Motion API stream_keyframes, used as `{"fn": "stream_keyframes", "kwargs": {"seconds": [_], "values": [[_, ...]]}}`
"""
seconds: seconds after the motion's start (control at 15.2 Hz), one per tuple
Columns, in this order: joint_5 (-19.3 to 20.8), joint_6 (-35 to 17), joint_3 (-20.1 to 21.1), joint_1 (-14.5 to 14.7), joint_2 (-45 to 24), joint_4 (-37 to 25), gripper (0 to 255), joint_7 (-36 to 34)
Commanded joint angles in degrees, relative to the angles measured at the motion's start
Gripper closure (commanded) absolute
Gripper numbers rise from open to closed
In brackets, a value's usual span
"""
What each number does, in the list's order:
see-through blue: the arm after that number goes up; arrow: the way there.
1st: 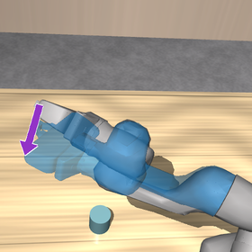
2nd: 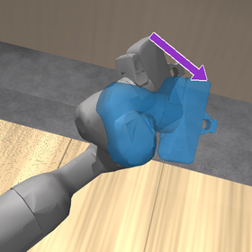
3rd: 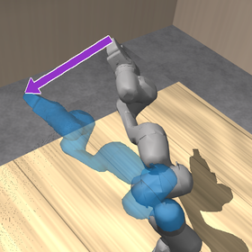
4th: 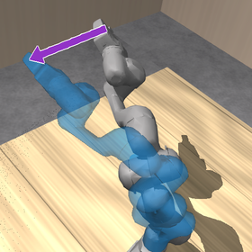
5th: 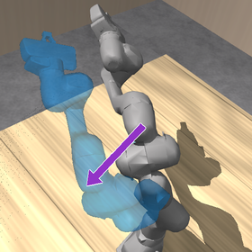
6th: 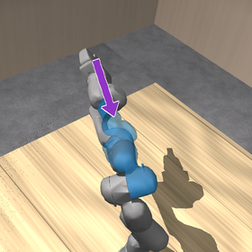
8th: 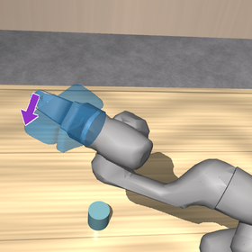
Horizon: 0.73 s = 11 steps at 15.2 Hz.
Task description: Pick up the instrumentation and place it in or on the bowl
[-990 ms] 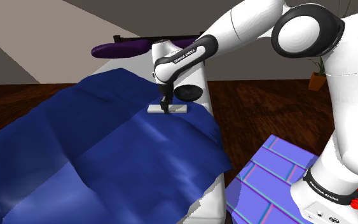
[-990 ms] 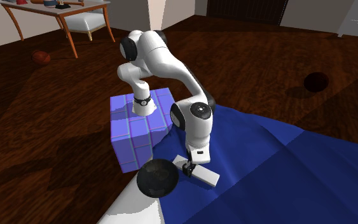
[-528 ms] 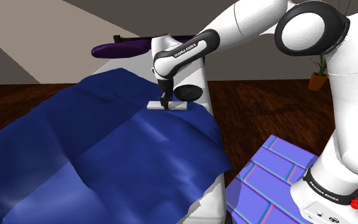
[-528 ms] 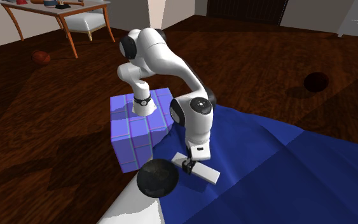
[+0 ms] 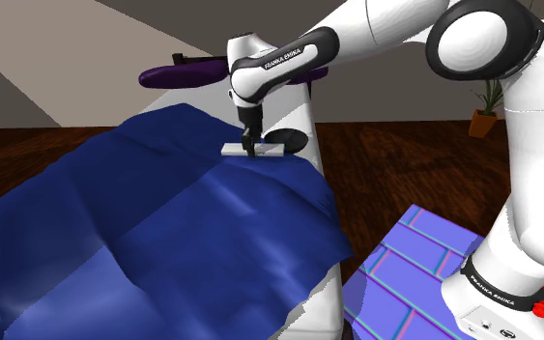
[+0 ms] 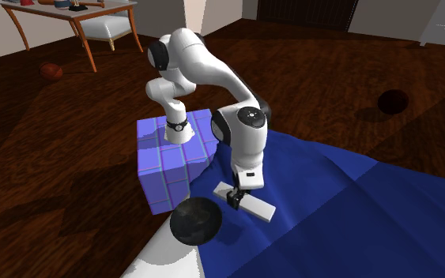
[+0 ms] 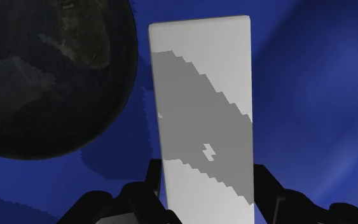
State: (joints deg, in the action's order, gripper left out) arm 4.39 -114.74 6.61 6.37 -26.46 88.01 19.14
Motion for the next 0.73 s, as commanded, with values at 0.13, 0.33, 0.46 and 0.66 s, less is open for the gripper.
{"fn": "stream_keyframes", "kwargs": {"seconds": [0.13,0.33,0.46,0.66], "values": [[-0.13,2.59,0.07,0.05,0.75,-1.85,255,0.06],[-0.22,4.67,0.12,0.06,1.23,-3.43,255,0.16],[-0.28,6.07,0.14,0.08,1.50,-4.58,255,0.22],[-0.33,7.58,0.17,0.10,1.74,-5.85,255,0.28]]}}
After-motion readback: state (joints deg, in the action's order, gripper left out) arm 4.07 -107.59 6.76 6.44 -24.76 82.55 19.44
